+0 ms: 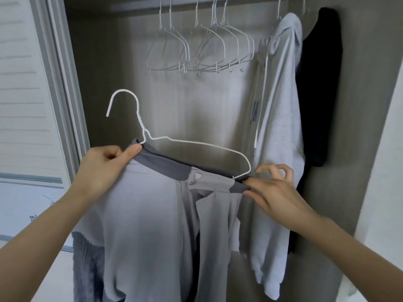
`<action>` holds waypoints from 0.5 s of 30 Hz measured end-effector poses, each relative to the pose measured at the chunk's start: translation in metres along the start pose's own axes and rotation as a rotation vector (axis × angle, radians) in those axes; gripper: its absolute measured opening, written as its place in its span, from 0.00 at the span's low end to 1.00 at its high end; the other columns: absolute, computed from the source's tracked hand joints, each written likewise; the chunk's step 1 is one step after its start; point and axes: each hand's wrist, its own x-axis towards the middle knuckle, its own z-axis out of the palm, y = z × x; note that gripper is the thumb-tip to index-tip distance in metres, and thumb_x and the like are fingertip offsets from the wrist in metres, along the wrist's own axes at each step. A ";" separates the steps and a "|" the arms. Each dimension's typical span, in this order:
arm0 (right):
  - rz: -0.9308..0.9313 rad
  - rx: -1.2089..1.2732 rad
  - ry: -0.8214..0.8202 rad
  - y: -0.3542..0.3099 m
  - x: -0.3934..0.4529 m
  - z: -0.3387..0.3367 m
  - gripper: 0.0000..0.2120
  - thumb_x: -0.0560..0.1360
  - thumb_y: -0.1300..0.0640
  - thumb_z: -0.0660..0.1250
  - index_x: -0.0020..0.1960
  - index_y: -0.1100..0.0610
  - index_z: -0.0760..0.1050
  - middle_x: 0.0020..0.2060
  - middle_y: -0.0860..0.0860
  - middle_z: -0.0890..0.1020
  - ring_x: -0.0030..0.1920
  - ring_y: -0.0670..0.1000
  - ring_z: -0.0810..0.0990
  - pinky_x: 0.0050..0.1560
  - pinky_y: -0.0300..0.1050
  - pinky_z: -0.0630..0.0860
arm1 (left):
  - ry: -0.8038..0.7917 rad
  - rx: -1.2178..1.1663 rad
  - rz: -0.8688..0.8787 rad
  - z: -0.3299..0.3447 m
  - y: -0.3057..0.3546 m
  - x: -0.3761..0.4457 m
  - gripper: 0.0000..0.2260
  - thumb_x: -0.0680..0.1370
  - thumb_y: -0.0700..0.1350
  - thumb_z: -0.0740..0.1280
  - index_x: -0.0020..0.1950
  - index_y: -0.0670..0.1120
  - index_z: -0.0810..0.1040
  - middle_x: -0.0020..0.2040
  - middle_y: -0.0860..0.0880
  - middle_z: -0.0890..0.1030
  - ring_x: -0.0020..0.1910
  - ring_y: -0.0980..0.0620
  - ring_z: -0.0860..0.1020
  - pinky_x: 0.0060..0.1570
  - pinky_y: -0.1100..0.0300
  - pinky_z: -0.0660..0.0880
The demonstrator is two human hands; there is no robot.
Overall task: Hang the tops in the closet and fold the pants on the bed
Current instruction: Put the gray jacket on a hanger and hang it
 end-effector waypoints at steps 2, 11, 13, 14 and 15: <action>-0.038 -0.040 0.025 0.001 0.004 -0.009 0.11 0.78 0.47 0.61 0.47 0.51 0.78 0.37 0.40 0.79 0.56 0.51 0.72 0.57 0.54 0.60 | 0.082 0.255 0.122 -0.003 -0.008 -0.004 0.35 0.71 0.75 0.55 0.28 0.44 0.71 0.23 0.50 0.72 0.28 0.50 0.71 0.30 0.59 0.66; -0.278 -0.203 -0.029 0.017 0.029 -0.050 0.14 0.79 0.48 0.56 0.47 0.53 0.79 0.38 0.45 0.80 0.53 0.56 0.77 0.54 0.49 0.66 | 0.038 0.692 0.693 -0.014 -0.016 -0.014 0.34 0.79 0.68 0.47 0.26 0.46 0.72 0.21 0.47 0.73 0.20 0.43 0.73 0.25 0.63 0.61; -0.304 -0.209 -0.032 0.023 0.034 -0.061 0.14 0.79 0.49 0.56 0.48 0.53 0.79 0.39 0.45 0.80 0.52 0.56 0.76 0.54 0.48 0.66 | -0.023 0.714 0.768 -0.013 -0.011 -0.022 0.31 0.80 0.66 0.49 0.26 0.47 0.70 0.22 0.48 0.72 0.20 0.43 0.72 0.24 0.62 0.62; -0.282 -0.172 -0.026 0.023 0.039 -0.066 0.15 0.79 0.49 0.56 0.48 0.54 0.79 0.39 0.46 0.79 0.52 0.55 0.75 0.55 0.48 0.66 | -0.032 0.702 0.760 -0.010 -0.007 -0.023 0.30 0.79 0.66 0.50 0.26 0.47 0.69 0.22 0.48 0.73 0.20 0.43 0.73 0.24 0.62 0.63; -0.236 -0.092 -0.018 0.020 0.046 -0.071 0.16 0.79 0.49 0.55 0.50 0.55 0.79 0.40 0.47 0.79 0.51 0.55 0.74 0.55 0.47 0.67 | -0.029 0.683 0.734 -0.006 0.000 -0.023 0.29 0.78 0.66 0.50 0.26 0.48 0.69 0.23 0.48 0.74 0.22 0.42 0.75 0.25 0.61 0.63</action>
